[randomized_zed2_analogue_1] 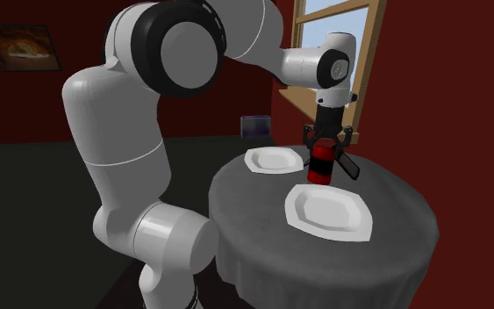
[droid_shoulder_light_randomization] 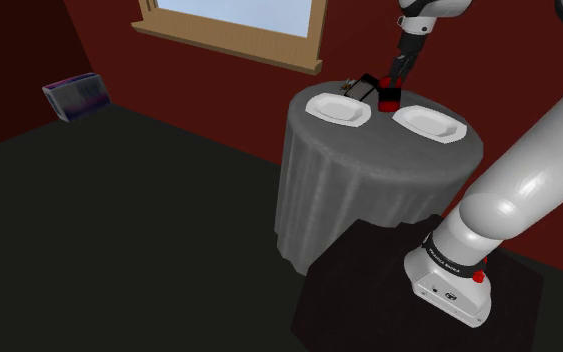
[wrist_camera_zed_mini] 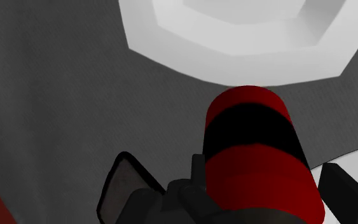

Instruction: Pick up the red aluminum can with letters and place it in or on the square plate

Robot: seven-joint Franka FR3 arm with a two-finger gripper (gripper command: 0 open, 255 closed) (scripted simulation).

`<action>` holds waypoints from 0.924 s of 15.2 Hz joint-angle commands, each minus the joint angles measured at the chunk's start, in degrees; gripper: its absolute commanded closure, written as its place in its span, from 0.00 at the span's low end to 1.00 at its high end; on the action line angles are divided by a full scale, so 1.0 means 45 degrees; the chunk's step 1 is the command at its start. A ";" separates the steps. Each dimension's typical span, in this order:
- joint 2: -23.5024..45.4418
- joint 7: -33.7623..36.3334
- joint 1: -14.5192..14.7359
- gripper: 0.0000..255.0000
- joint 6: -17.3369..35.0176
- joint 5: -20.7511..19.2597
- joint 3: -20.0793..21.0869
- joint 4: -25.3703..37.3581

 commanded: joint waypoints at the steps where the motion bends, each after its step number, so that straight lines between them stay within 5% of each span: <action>1: -0.0092 0.0040 0.0014 1.00 -0.0328 -0.0038 0.0032 0.0247; 14: -0.0240 0.0322 0.0198 1.00 -0.2457 -0.0049 0.0294 0.2229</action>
